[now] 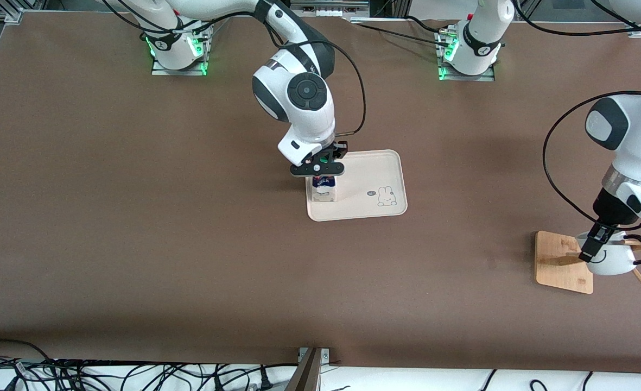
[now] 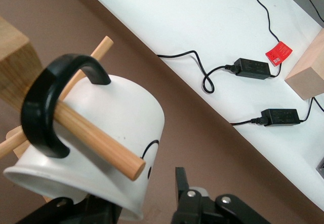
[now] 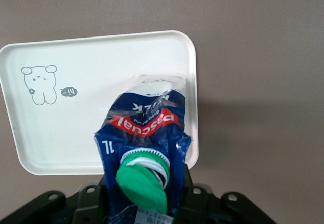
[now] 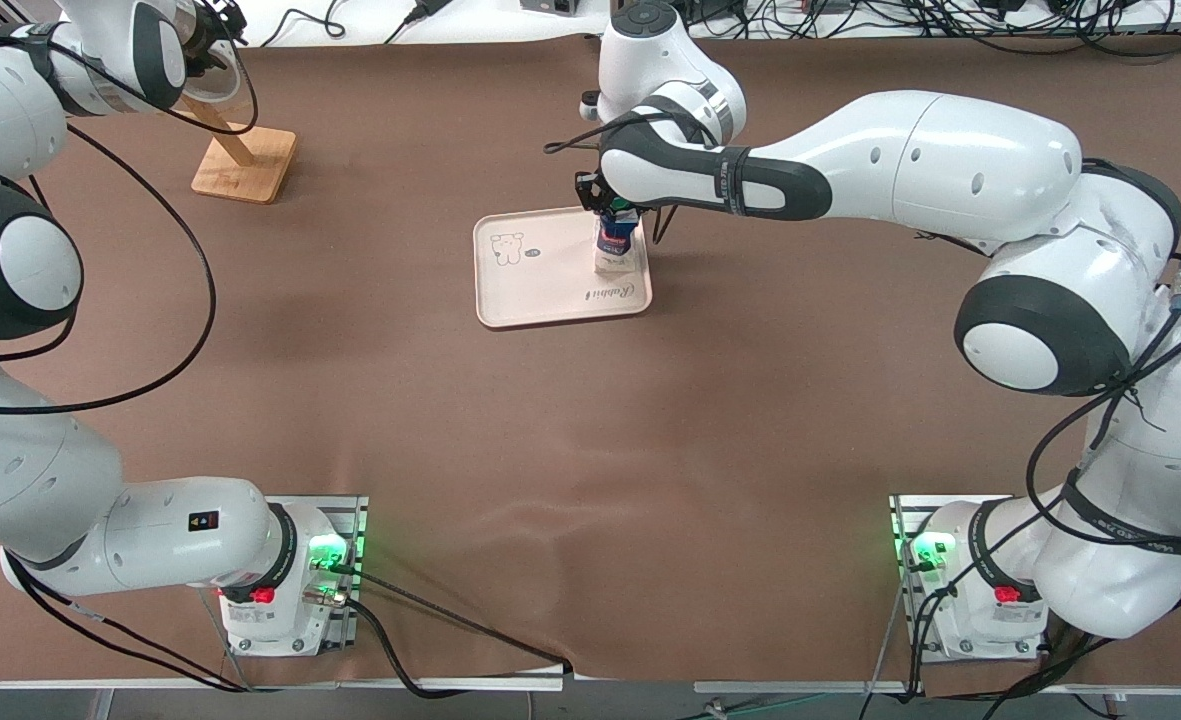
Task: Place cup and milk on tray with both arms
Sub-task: 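Lower the carton onto the tray while the left gripper lifts the mug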
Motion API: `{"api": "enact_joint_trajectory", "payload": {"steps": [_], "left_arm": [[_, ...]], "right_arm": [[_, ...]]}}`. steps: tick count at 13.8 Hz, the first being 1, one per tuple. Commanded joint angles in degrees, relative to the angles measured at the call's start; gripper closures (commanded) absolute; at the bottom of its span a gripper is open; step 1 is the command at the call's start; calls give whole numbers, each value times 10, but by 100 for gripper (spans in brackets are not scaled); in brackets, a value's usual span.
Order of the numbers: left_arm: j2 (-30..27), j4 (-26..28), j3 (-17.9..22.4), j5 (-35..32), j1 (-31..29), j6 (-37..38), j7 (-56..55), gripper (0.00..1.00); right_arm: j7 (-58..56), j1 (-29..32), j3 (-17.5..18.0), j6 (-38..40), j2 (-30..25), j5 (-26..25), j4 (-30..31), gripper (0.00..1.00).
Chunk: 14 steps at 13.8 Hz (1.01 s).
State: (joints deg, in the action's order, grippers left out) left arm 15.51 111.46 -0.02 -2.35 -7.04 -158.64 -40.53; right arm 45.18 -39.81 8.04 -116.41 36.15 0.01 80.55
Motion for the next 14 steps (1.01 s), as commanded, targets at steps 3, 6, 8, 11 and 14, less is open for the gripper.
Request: {"api": "enact_joint_trajectory", "payload": {"steps": [3,6,8,11,14], "left_arm": [[-9,2,-7,4,-2,9,-4,100],[-18,-2,-8,0,2,25,-4,100],[-30,-14,-26,-1,3,81,-5,100],[-37,-47,-55,-41,4,170,-8,100],[-45,-76,-87,-92,4,231,-9,100]], "right_arm": [[11,6,1,2,3,-6,-11,0],[8,14,1,3,-6,-5,-14,0],[4,23,0,9,-20,-3,-21,0],[-4,57,0,42,-52,13,-35,0],[-26,115,0,95,-95,14,-34,0]]}}
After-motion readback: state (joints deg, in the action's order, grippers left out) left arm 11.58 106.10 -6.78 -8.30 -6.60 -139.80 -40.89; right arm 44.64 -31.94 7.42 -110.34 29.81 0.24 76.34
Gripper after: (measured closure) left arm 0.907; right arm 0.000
